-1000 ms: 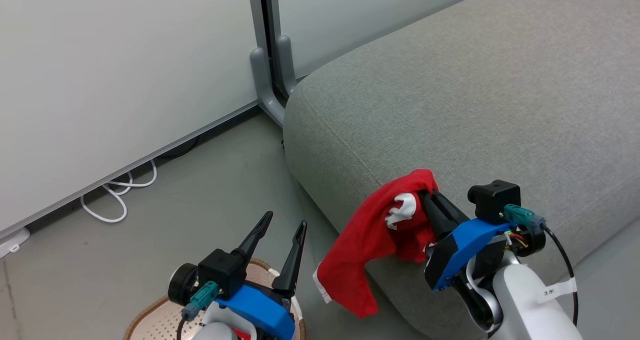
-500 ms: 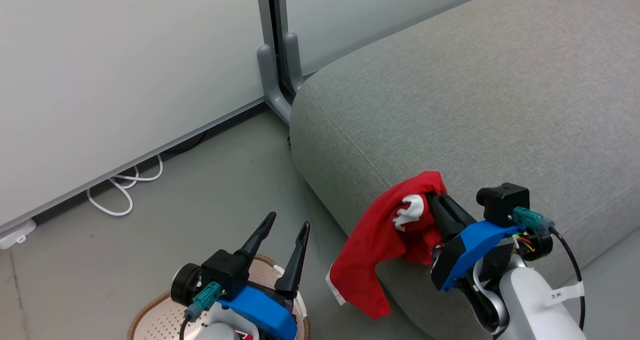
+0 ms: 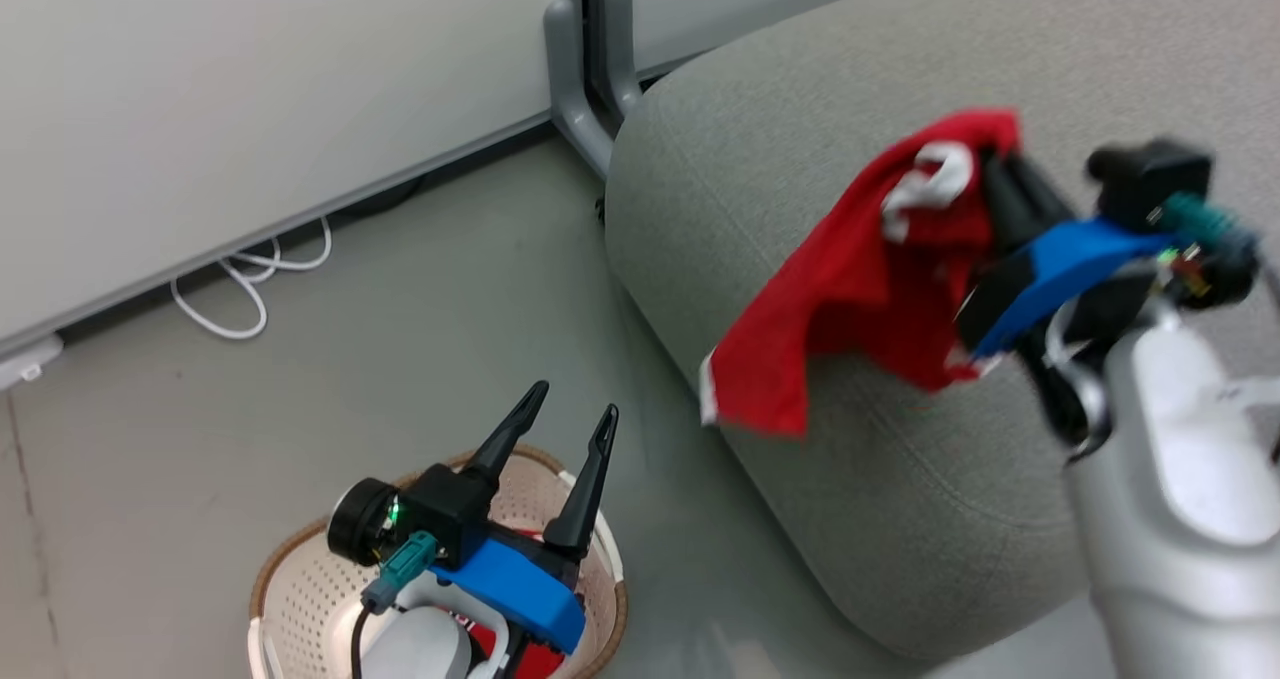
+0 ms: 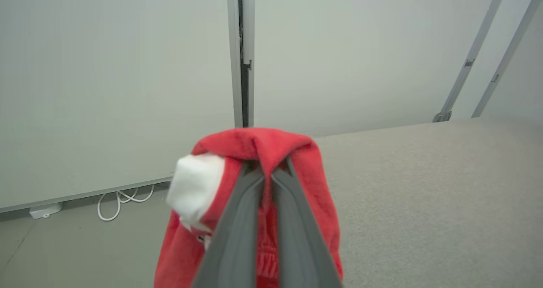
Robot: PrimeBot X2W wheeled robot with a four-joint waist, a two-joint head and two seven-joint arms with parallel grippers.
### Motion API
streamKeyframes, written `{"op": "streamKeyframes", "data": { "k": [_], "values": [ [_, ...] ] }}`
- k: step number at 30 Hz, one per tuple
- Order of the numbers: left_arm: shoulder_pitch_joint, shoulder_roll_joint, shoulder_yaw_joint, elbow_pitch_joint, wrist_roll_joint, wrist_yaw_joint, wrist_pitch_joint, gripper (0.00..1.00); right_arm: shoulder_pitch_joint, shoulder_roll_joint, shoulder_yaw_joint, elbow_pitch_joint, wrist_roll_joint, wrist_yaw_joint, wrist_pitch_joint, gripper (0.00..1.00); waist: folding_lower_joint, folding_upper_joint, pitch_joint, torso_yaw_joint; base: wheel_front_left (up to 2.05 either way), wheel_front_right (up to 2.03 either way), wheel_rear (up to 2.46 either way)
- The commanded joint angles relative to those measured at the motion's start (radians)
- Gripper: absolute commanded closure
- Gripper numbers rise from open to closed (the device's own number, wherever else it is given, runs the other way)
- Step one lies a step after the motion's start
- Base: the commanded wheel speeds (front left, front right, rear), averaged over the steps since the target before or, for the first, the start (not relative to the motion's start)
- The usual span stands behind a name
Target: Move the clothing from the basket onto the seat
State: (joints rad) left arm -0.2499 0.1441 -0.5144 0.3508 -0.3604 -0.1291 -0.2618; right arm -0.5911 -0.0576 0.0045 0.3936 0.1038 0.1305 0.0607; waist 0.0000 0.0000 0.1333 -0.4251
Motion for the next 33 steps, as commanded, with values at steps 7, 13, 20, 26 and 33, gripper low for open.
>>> {"op": "streamKeyframes", "data": {
  "k": [7,13,20,26,33],
  "values": [
    [-0.100,0.041,-0.017,-0.050,0.030,-0.002,-0.005,0.00,-0.253,-0.120,-0.190,0.015,0.002,0.000,0.016,1.00,0.0000,0.0000,0.178,0.086,0.00,0.00,0.00],
    [-0.149,0.067,-0.030,-0.072,0.044,-0.002,-0.005,0.00,-0.360,-0.197,-0.311,0.030,-0.020,0.000,-0.007,1.00,0.0000,0.0000,0.279,0.125,0.00,0.00,0.00],
    [-0.240,0.104,-0.052,-0.102,0.071,-0.002,-0.005,0.00,-0.426,-0.283,-0.497,0.074,-0.040,0.000,-0.082,1.00,0.0000,0.0000,0.427,0.175,0.00,0.00,0.00],
    [-0.312,0.133,-0.058,-0.128,0.089,-0.002,-0.005,0.00,-0.417,-0.283,-0.597,0.190,-0.070,0.000,-0.173,1.00,0.0000,0.0000,0.521,0.188,0.00,0.00,0.00],
    [-0.338,0.147,-0.052,-0.134,0.094,-0.002,-0.005,0.00,-0.384,-0.263,-0.628,0.351,-0.142,0.000,-0.244,1.00,0.0000,0.0000,0.554,0.191,0.00,0.00,0.00]
  ]
}}
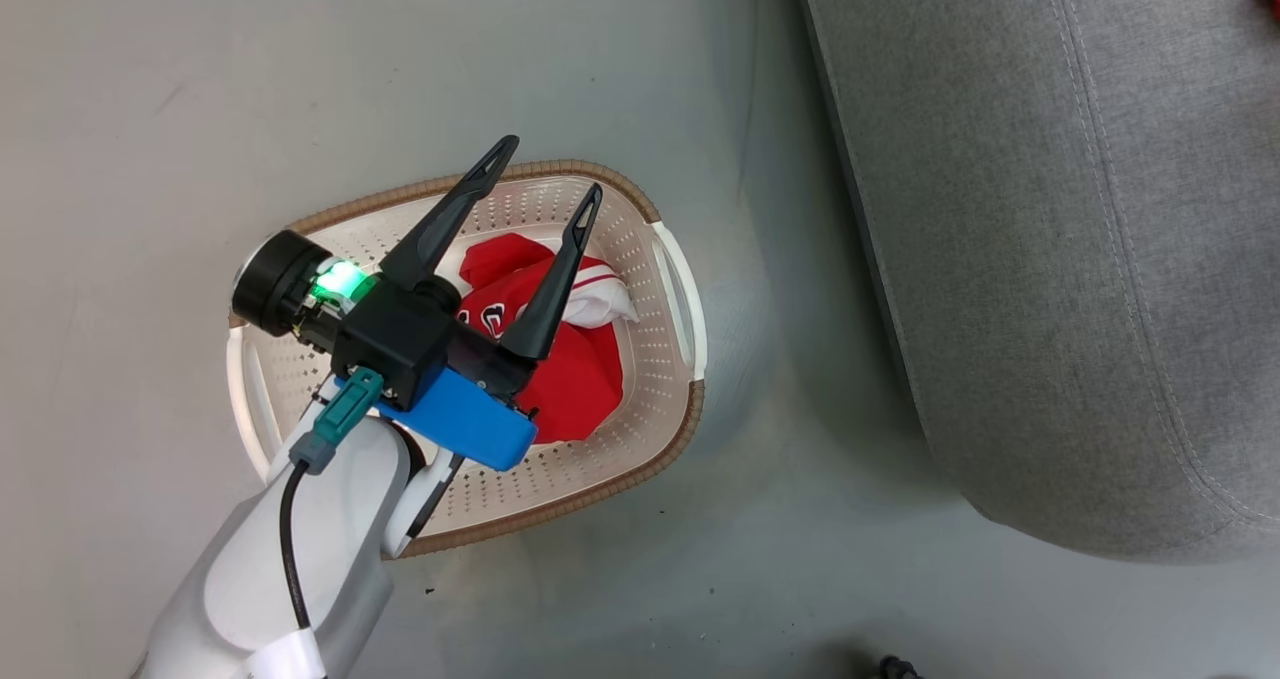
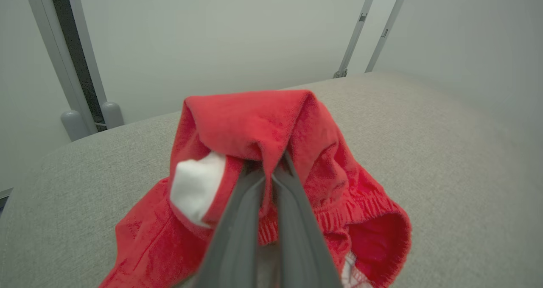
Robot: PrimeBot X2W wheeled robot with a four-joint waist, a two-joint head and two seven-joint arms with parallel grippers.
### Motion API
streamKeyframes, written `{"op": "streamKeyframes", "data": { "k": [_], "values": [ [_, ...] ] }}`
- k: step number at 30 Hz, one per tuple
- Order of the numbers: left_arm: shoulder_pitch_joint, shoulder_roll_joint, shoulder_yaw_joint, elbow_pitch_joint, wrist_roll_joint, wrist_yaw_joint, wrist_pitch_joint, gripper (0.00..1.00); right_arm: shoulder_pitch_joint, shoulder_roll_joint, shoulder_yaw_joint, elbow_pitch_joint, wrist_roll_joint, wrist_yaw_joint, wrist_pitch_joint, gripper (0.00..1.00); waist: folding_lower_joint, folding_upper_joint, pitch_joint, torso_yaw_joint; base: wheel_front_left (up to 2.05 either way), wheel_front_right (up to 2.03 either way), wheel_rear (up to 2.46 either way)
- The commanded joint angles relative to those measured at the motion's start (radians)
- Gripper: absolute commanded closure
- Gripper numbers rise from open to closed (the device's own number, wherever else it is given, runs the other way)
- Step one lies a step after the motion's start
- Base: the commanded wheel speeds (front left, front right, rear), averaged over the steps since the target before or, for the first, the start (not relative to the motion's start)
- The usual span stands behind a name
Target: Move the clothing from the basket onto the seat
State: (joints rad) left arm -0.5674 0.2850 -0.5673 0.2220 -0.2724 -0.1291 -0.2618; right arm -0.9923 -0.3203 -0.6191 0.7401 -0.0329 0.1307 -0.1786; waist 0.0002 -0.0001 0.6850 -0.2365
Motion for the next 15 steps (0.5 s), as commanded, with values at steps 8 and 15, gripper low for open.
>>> {"op": "streamKeyframes", "data": {
  "k": [8,15],
  "values": [
    [-0.001,0.002,0.007,0.005,-0.002,-0.002,-0.005,0.00,-0.006,0.010,-0.057,0.096,-0.065,0.000,-0.039,1.00,-0.0002,0.0001,-0.017,0.001,0.00,0.00,0.00],
    [0.012,-0.001,0.016,0.010,-0.006,-0.002,-0.005,0.00,-0.031,0.011,-0.066,0.141,-0.085,0.000,-0.046,0.80,-0.0002,0.0001,-0.038,-0.009,0.00,0.00,0.00]
  ]
}}
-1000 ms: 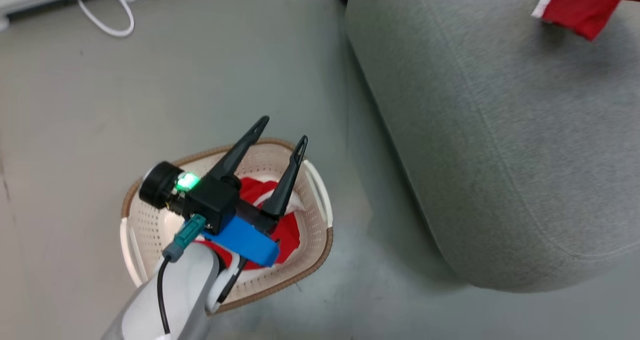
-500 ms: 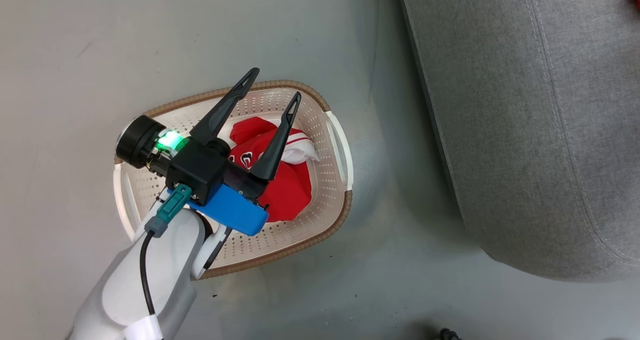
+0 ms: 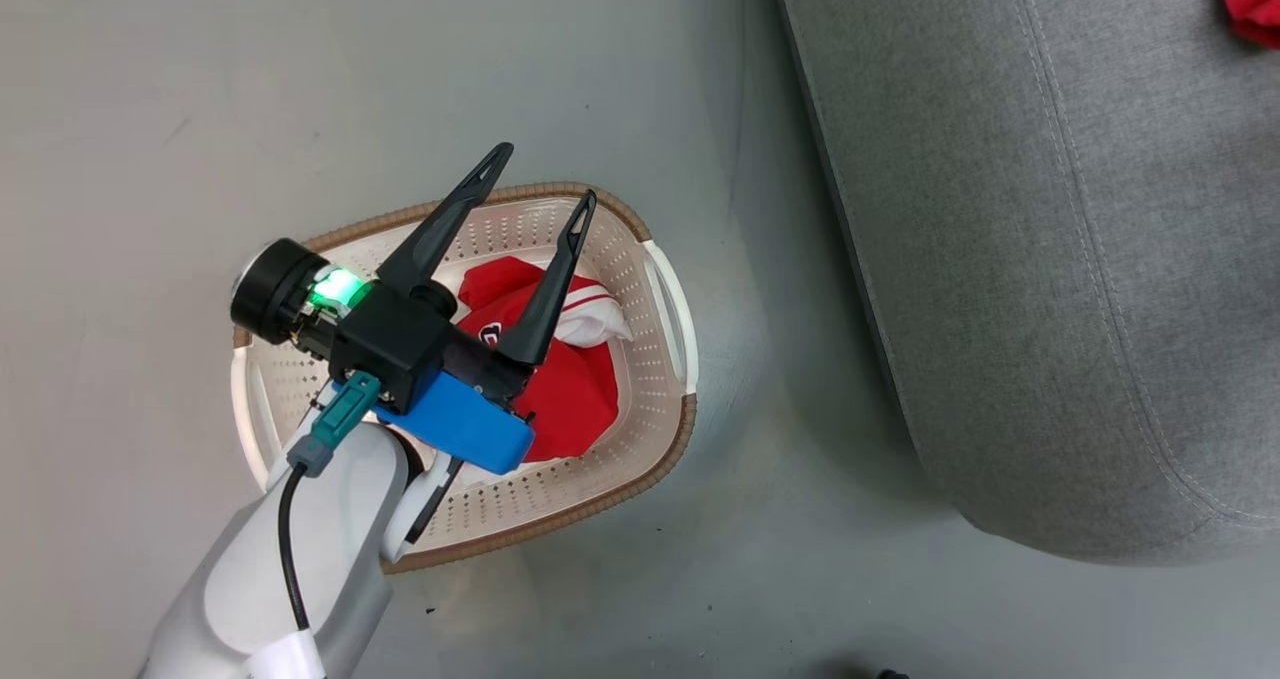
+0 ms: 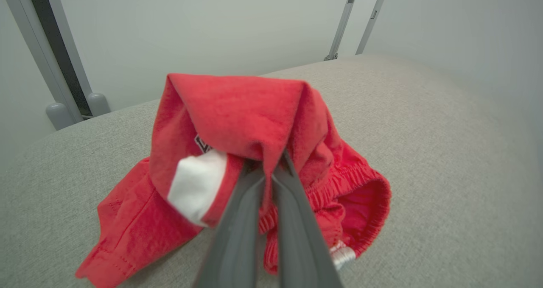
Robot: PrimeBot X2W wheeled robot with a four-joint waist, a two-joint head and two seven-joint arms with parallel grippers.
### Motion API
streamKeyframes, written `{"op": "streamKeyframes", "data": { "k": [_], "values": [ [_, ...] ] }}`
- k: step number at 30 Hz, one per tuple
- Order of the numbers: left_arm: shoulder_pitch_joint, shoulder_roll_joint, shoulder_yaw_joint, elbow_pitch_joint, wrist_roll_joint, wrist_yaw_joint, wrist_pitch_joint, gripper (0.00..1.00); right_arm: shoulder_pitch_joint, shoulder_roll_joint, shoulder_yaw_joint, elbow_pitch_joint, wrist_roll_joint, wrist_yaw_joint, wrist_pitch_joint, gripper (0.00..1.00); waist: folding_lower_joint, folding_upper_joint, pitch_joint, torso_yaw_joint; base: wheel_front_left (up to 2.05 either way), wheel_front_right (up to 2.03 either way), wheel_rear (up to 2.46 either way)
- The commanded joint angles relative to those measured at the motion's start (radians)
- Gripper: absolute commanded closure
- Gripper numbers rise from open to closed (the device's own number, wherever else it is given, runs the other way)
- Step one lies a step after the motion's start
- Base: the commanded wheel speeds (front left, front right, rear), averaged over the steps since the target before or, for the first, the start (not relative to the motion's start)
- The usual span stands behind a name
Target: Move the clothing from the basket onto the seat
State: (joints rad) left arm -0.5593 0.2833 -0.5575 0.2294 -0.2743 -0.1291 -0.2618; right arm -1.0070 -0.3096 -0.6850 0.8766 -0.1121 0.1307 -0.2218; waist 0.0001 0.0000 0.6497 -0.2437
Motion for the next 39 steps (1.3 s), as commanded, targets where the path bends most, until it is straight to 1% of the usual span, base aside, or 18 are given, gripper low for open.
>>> {"op": "streamKeyframes", "data": {
  "k": [1,3,4,5,6,15,20,25,29,32,39],
  "values": [
    [0.006,0.000,0.006,0.003,-0.005,-0.002,-0.005,0.00,-0.017,-0.003,0.002,0.011,-0.006,0.000,-0.003,0.66,-0.0001,0.0000,-0.004,-0.002,0.00,0.00,0.00],
    [0.010,-0.003,0.004,0.004,-0.005,-0.002,-0.005,0.00,-0.021,-0.008,0.005,0.022,-0.011,0.000,-0.005,0.42,-0.0001,0.0000,-0.010,-0.003,0.00,0.00,0.00],
    [0.012,-0.004,0.003,0.005,-0.005,-0.002,-0.005,0.00,-0.022,-0.010,0.006,0.026,-0.013,0.000,-0.007,0.16,-0.0001,0.0000,-0.012,-0.003,0.00,0.00,0.00],
    [0.013,-0.006,0.002,0.006,-0.006,-0.002,-0.005,0.00,-0.024,-0.011,0.008,0.029,-0.013,0.000,-0.008,0.05,-0.0001,0.0000,-0.015,-0.003,0.00,0.00,0.00],
    [0.015,-0.008,0.001,0.007,-0.008,-0.002,-0.005,0.00,-0.025,-0.011,0.009,0.032,-0.015,0.000,-0.010,0.00,-0.0001,0.0000,-0.019,-0.002,0.00,0.00,0.00],
    [0.046,-0.036,0.019,0.012,-0.026,-0.002,-0.005,0.00,0.017,-0.036,0.044,0.038,0.009,0.000,-0.018,0.00,-0.0001,0.0000,-0.090,0.021,0.00,0.00,0.00],
    [0.085,-0.065,0.044,0.022,-0.038,-0.002,-0.005,0.00,0.078,-0.045,0.120,0.021,0.050,0.000,-0.024,0.00,-0.0001,0.0000,-0.165,0.043,0.00,0.00,0.00],
    [0.140,-0.096,0.074,0.038,-0.049,-0.002,-0.005,0.00,0.164,-0.049,0.207,-0.032,0.109,0.000,-0.020,0.00,-0.0001,0.0000,-0.250,0.069,0.00,0.00,0.00],
    [0.188,-0.120,0.100,0.051,-0.056,-0.002,-0.005,0.00,0.254,-0.032,0.275,-0.110,0.153,0.000,-0.005,0.00,-0.0001,0.0000,-0.321,0.092,0.00,0.00,0.00],
    [0.225,-0.135,0.124,0.060,-0.059,-0.002,-0.005,0.00,0.334,-0.011,0.315,-0.193,0.182,0.000,0.018,0.00,-0.0001,0.0000,-0.374,0.110,0.00,0.00,0.00],
    [0.311,-0.162,0.180,0.079,-0.061,-0.002,-0.005,0.00,0.555,0.057,0.377,-0.452,0.208,0.000,0.109,0.00,-0.0001,0.0000,-0.476,0.158,0.00,0.00,0.00]
  ]
}}
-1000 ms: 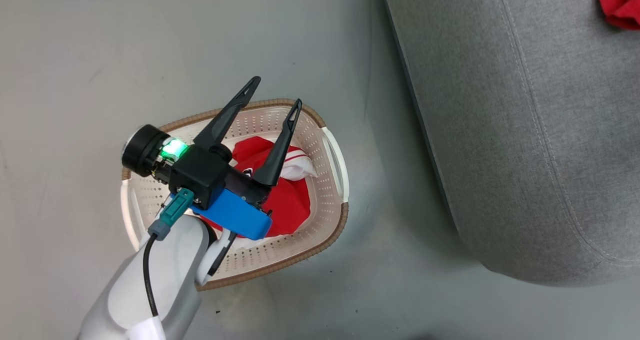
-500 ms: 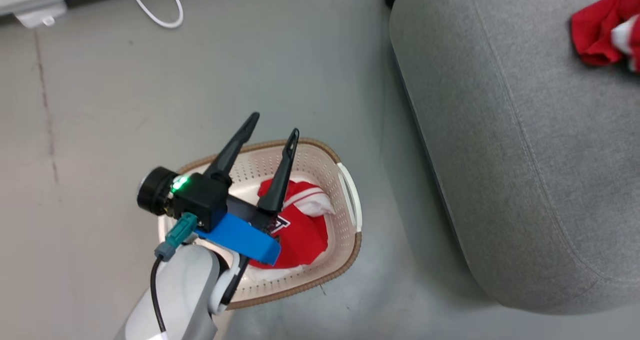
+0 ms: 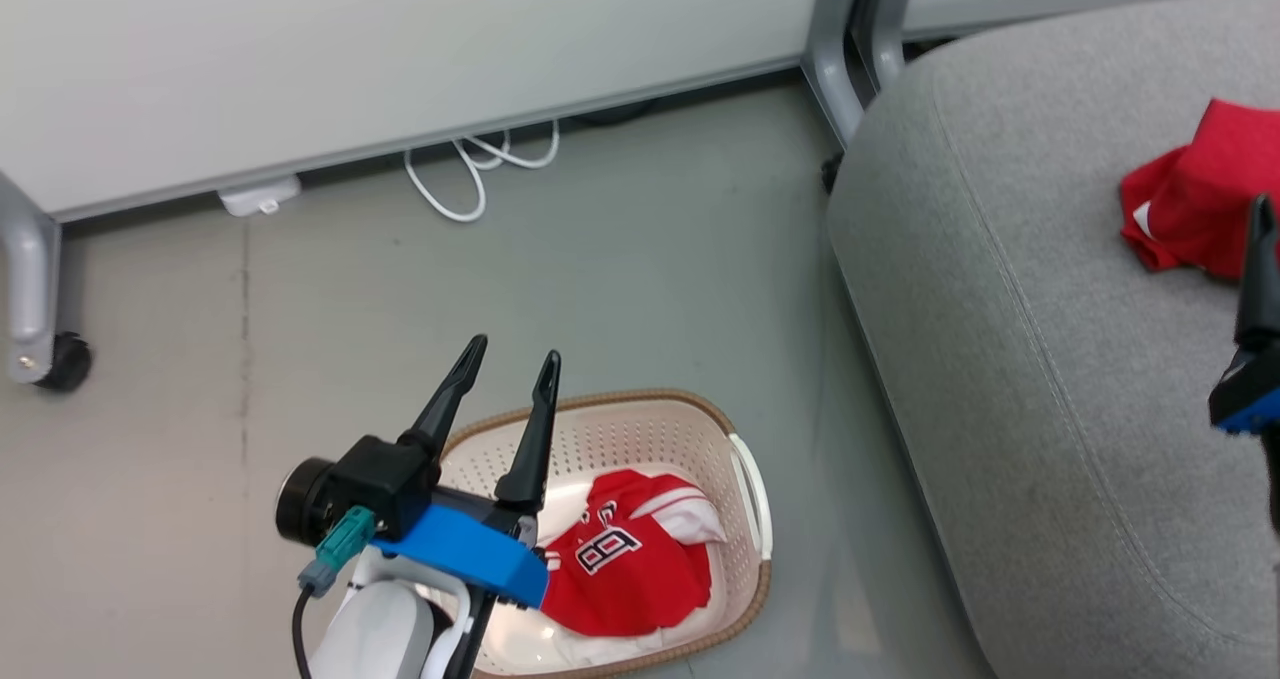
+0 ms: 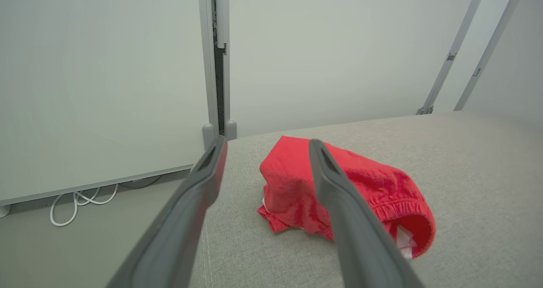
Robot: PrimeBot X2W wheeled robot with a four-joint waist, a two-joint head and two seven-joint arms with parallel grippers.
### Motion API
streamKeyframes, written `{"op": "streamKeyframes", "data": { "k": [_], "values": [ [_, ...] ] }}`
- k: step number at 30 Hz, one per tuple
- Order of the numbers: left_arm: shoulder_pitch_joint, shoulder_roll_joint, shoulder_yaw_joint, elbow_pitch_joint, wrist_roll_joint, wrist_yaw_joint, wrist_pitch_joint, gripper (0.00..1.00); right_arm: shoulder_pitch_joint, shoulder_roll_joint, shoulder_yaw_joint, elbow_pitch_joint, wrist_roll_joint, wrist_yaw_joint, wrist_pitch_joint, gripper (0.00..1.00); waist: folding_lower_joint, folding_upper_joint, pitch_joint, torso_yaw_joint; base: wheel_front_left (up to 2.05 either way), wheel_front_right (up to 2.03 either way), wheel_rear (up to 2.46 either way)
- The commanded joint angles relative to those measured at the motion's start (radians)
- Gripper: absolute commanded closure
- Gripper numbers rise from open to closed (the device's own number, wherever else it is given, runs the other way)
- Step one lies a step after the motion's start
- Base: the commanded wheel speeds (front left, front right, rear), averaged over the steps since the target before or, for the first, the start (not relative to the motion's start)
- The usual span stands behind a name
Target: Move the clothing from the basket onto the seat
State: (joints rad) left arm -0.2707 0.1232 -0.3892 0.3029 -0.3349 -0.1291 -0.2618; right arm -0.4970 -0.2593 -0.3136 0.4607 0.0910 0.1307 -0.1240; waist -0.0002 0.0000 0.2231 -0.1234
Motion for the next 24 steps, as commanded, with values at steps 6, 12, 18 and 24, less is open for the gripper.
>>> {"op": "streamKeyframes", "data": {
  "k": [6,12,18,24],
  "values": [
    [0.076,-0.014,0.071,0.017,0.008,-0.002,-0.005,0.00,0.229,0.084,0.040,-0.255,0.003,0.000,0.074,0.00,0.0002,0.0000,-0.108,0.079,0.00,0.00,0.00],
    [0.120,-0.020,0.129,0.030,0.019,-0.002,-0.005,0.00,0.362,0.147,0.080,-0.408,0.014,0.000,0.102,0.00,0.0002,0.0000,-0.154,0.110,0.00,0.00,0.00],
    [0.150,-0.028,0.187,0.046,0.029,-0.002,-0.005,0.00,0.455,0.178,0.113,-0.475,0.019,0.000,0.087,0.00,0.0002,0.0000,-0.185,0.129,0.00,0.00,0.00],
    [0.164,-0.035,0.215,0.051,0.037,-0.002,-0.005,0.00,0.509,0.199,0.139,-0.496,0.028,0.000,0.083,0.00,0.0002,0.0000,-0.193,0.139,0.00,0.00,0.00]
  ]
}}
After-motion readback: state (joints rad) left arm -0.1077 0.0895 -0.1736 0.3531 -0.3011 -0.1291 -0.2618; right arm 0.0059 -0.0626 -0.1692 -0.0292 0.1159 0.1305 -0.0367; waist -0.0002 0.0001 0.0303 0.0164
